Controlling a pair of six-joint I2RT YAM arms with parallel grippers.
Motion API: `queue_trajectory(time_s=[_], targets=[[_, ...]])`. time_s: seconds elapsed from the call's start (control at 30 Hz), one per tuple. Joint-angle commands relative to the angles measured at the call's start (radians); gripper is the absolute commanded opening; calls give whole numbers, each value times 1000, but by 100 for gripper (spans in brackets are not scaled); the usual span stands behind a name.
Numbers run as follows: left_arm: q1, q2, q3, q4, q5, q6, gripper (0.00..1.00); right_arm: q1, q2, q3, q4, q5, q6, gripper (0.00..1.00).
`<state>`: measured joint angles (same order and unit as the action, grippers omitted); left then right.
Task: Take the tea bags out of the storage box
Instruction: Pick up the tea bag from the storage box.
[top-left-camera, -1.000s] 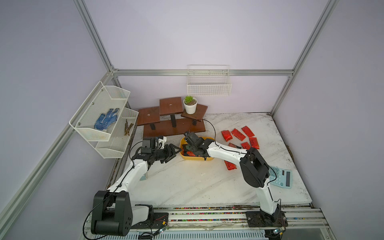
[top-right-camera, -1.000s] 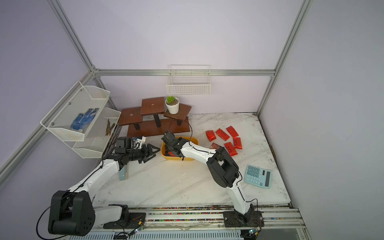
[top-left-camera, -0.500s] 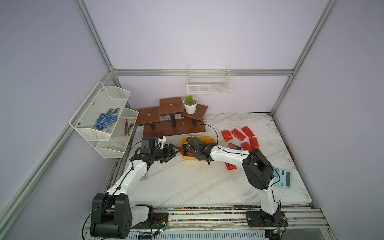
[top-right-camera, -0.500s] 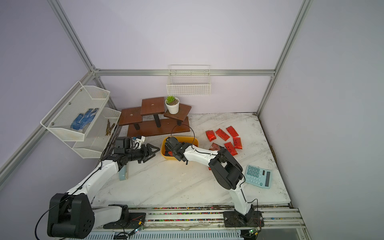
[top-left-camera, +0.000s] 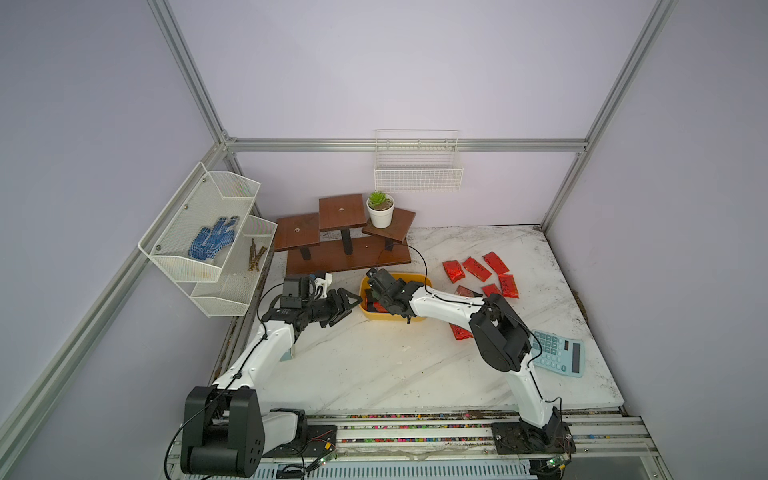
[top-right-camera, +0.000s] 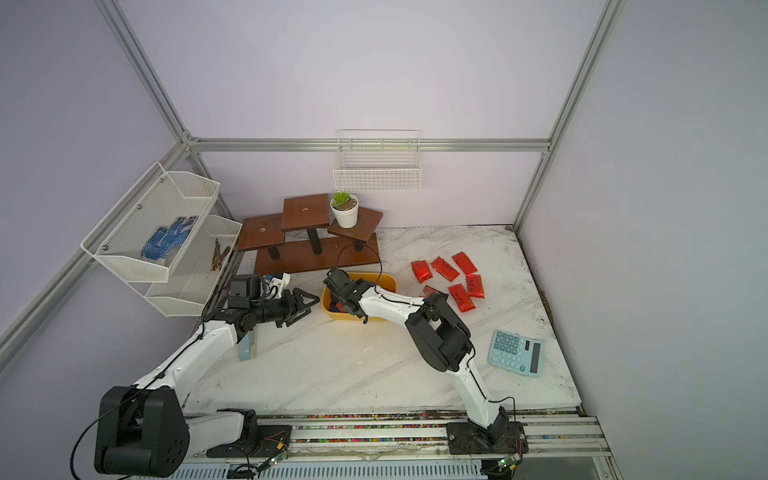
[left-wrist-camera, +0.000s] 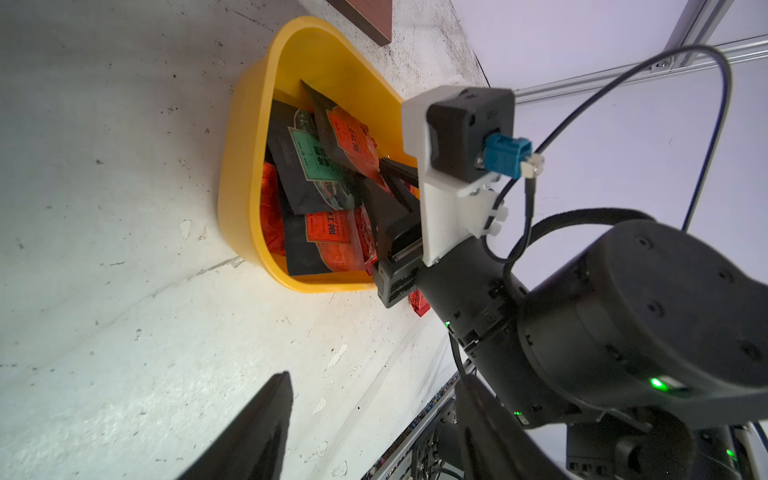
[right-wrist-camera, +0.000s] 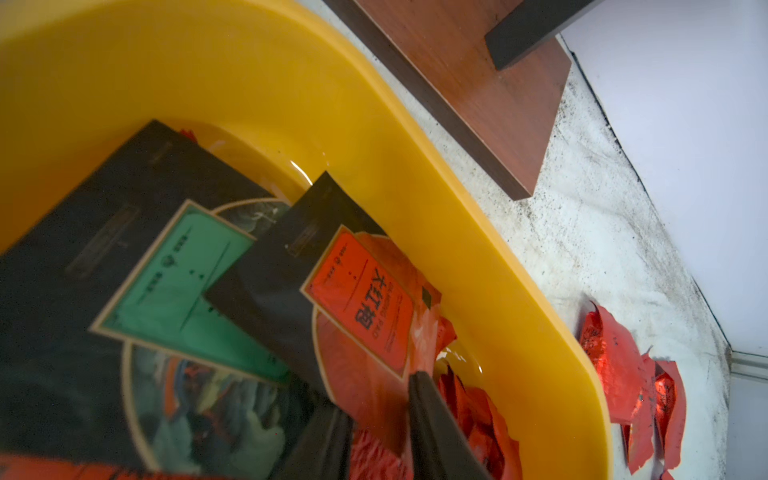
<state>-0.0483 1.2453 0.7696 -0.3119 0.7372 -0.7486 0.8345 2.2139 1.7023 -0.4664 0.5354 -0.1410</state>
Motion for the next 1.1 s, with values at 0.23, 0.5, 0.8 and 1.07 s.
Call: queue_trajectory(time_s=[0.23, 0.5, 0.8, 1.07], targets=[[11, 0, -4, 16, 23, 5, 66, -25, 24, 69, -37, -10, 7, 0], [10, -17, 6, -1, 12, 4, 65, -25, -119, -25, -25, -101, 54, 0], [-26, -63, 17, -22, -26, -8, 65, -28, -354, -196, -32, -173, 149, 0], [-139, -85, 33, -38, -107, -18, 65, -44, -615, -439, -28, -272, 301, 0]])
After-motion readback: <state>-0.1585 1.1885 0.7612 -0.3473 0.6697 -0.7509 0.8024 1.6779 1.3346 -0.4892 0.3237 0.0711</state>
